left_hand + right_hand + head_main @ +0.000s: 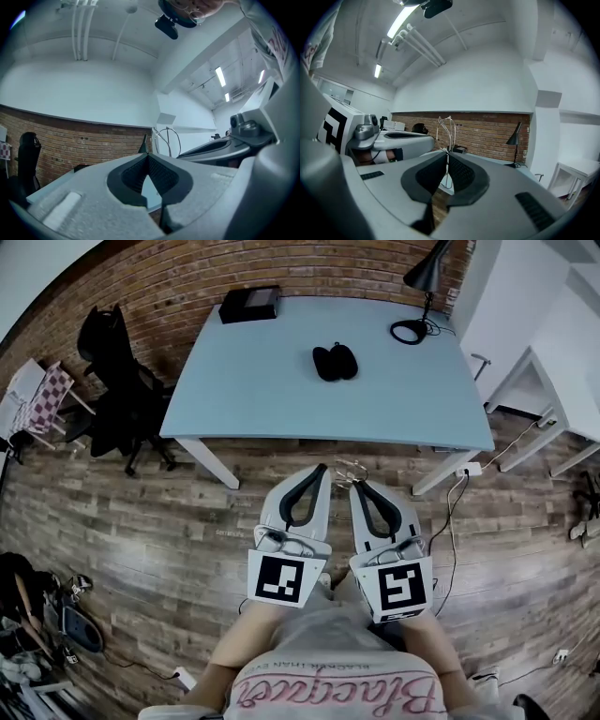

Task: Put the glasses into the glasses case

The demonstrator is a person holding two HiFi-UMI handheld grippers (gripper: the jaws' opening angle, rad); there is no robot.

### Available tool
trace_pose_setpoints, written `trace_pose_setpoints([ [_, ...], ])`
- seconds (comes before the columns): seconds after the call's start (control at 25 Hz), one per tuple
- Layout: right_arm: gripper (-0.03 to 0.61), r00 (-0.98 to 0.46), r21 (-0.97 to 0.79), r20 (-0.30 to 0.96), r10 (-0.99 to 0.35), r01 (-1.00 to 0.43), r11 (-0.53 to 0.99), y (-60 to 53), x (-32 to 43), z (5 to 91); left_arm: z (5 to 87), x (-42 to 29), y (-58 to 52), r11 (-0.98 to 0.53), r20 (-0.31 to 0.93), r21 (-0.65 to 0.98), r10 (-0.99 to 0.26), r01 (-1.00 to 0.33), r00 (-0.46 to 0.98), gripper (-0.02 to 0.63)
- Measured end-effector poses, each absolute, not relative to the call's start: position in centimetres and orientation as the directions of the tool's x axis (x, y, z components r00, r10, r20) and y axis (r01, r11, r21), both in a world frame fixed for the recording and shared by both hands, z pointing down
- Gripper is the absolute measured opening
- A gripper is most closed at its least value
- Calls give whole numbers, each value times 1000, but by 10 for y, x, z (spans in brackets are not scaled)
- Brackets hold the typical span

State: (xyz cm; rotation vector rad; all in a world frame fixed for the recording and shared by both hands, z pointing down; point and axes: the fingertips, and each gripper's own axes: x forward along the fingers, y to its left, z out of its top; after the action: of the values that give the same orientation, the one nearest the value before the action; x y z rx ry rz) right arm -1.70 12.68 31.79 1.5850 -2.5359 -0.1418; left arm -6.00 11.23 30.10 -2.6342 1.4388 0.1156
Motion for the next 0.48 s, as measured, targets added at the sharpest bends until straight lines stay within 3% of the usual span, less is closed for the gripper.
trace_pose_setpoints([
  [0.48, 21, -421, 144, 88, -903, -892, 429, 82, -9, 328, 314, -55, 70, -539, -115, -71, -832, -840, 543, 5],
])
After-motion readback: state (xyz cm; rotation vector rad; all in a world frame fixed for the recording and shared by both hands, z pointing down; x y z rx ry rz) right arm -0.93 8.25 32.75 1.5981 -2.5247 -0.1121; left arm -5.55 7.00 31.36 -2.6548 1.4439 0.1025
